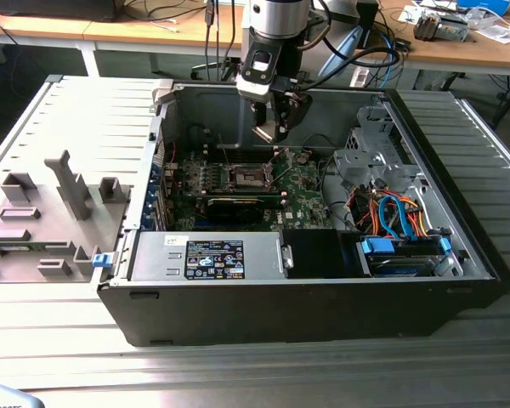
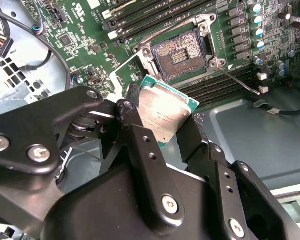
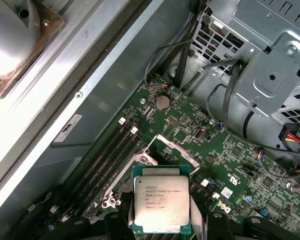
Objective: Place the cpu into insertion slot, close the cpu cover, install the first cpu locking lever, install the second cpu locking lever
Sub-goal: 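Place the cpu into insertion slot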
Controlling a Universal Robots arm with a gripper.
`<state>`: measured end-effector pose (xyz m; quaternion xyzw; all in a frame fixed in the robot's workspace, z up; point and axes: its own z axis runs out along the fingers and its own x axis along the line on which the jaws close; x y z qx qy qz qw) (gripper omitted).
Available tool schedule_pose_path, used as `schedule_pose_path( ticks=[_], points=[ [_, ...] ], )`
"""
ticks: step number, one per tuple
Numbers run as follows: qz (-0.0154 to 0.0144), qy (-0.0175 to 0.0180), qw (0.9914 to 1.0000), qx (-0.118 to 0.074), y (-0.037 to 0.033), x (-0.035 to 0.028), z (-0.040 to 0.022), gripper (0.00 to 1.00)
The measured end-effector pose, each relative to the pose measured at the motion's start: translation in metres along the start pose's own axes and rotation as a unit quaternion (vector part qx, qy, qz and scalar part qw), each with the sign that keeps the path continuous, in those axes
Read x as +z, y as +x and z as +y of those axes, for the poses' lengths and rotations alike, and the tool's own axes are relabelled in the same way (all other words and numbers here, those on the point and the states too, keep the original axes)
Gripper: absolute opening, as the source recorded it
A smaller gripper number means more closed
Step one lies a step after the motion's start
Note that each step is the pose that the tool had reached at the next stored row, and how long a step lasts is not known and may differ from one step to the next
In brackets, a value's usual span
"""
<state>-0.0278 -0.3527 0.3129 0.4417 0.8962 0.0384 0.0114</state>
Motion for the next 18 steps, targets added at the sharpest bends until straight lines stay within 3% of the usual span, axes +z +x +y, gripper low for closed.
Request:
schedule_pose_path(
  ticks=[18],
  points=[
    [-0.0006, -0.0001, 0.99997, 0.008, 0.0000, 0.0016, -0.0001, 0.54]
  ],
)
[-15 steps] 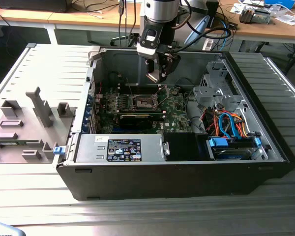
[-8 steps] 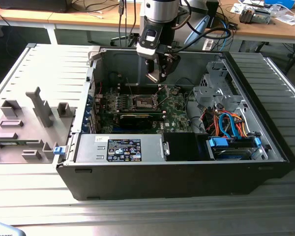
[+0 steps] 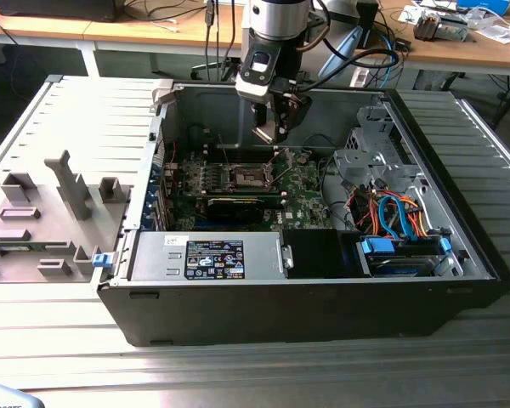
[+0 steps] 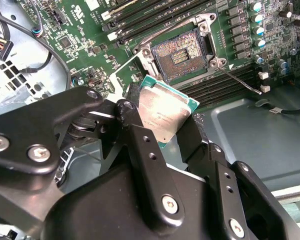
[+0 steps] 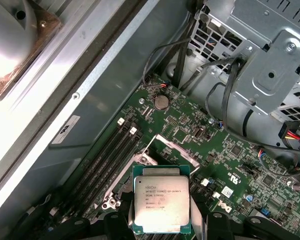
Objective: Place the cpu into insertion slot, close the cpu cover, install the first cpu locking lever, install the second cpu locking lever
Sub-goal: 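Place the cpu into insertion slot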
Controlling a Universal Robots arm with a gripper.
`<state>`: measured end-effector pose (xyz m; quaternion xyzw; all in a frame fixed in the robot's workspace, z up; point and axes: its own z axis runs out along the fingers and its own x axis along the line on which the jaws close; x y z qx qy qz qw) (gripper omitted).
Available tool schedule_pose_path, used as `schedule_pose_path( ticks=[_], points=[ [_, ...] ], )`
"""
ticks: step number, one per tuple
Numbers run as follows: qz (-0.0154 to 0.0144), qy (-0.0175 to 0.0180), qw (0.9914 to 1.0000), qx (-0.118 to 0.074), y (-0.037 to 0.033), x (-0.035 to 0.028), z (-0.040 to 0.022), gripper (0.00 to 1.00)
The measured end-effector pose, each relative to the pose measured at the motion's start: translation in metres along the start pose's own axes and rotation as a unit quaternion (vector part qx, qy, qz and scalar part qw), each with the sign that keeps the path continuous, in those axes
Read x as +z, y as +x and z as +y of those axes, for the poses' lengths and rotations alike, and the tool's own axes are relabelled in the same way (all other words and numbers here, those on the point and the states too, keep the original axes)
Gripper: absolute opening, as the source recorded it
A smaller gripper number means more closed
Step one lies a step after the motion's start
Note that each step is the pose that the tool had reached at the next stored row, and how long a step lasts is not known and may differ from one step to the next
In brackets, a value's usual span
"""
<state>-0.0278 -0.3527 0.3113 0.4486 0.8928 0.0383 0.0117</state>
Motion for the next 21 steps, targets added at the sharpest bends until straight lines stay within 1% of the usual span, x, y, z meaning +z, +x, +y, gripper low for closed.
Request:
schedule_pose_path(
  ticks=[12, 14, 21],
  points=[
    [-0.0002, 0.0000, 1.00000, 0.003, 0.0000, 0.0006, 0.0000, 0.54],
    [-0.0006, -0.0001, 0.99998, 0.007, -0.0001, 0.0089, -0.0007, 0.54],
    [-0.0008, 0.0000, 0.99997, 0.008, -0.0001, 0.0092, -0.0007, 0.54]
  ],
)
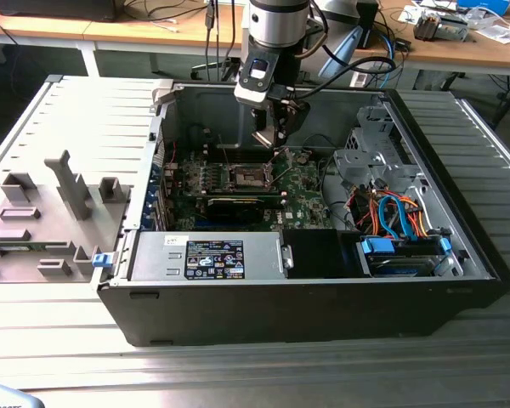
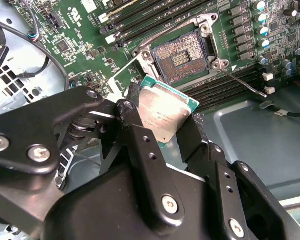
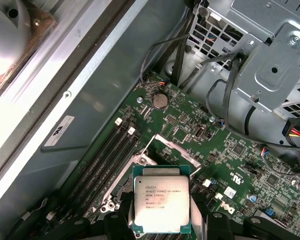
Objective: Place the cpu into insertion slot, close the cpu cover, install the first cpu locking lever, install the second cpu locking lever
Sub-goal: 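Place the cpu into insertion slot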
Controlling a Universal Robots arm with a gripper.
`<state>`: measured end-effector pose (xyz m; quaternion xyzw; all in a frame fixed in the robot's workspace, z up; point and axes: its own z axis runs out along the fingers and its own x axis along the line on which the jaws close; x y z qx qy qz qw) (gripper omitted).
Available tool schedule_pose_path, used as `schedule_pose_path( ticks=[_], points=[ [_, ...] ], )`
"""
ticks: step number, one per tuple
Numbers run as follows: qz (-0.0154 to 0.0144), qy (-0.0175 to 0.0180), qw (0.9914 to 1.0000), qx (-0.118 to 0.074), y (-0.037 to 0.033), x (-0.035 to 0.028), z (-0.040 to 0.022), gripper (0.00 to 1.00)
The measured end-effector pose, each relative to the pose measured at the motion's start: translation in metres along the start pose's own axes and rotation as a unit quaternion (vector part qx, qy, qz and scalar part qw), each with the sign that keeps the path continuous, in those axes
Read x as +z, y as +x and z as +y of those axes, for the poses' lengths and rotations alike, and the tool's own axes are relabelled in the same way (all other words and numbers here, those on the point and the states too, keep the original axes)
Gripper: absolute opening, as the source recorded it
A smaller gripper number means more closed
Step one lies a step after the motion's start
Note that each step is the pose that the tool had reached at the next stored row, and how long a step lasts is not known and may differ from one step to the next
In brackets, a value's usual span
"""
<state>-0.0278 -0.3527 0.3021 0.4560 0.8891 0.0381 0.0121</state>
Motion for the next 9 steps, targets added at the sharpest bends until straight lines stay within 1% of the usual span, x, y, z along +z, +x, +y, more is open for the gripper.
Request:
schedule_pose_path(
  ticks=[5, 7, 9],
  points=[
    [0.0000, 0.0000, 1.00000, 0.000, 0.0000, 0.0000, 0.0000, 0.54],
    [-0.0014, 0.0010, 1.00000, 0.000, 0.0000, 0.0001, 0.0000, 0.54],
    [-0.0016, 0.0012, 1.00000, 0.000, 0.0000, 0.0000, 0.0000, 0.54]
  ],
)
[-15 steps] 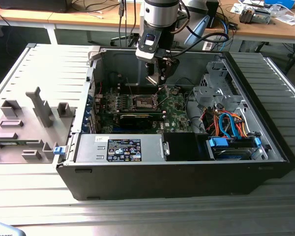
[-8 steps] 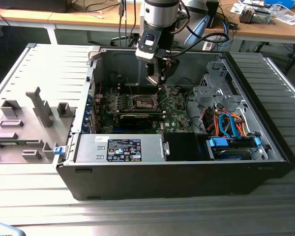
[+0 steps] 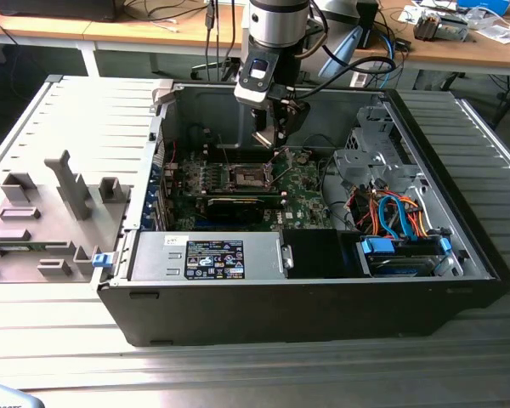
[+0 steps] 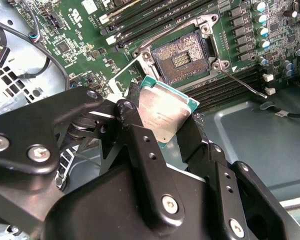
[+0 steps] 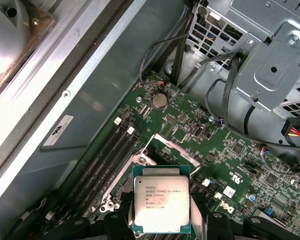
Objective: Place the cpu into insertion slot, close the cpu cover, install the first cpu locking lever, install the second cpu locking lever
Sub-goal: 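Place the cpu into insertion slot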
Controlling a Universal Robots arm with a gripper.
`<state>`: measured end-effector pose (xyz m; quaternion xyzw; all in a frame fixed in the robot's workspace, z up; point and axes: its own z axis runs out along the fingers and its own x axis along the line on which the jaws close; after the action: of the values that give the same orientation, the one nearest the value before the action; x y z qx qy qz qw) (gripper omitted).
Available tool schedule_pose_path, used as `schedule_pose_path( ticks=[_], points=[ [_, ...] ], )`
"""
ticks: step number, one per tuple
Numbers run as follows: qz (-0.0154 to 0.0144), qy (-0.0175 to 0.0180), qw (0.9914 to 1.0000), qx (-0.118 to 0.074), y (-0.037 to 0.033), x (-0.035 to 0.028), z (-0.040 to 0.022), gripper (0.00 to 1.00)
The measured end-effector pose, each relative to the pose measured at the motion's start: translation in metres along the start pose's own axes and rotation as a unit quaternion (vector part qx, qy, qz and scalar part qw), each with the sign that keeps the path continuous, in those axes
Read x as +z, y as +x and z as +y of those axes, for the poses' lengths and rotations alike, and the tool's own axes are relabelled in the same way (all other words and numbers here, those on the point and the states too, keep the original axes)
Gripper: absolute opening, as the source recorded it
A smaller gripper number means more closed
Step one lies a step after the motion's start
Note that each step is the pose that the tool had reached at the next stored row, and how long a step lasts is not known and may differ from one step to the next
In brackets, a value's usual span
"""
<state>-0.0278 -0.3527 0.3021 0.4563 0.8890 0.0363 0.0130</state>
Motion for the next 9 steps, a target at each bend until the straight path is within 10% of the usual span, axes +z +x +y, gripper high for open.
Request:
schedule_pose_path(
  ticks=[9],
  points=[
    [-0.0019, 0.0013, 1.00000, 0.000, 0.0000, 0.0002, 0.0000, 0.54]
  ],
)
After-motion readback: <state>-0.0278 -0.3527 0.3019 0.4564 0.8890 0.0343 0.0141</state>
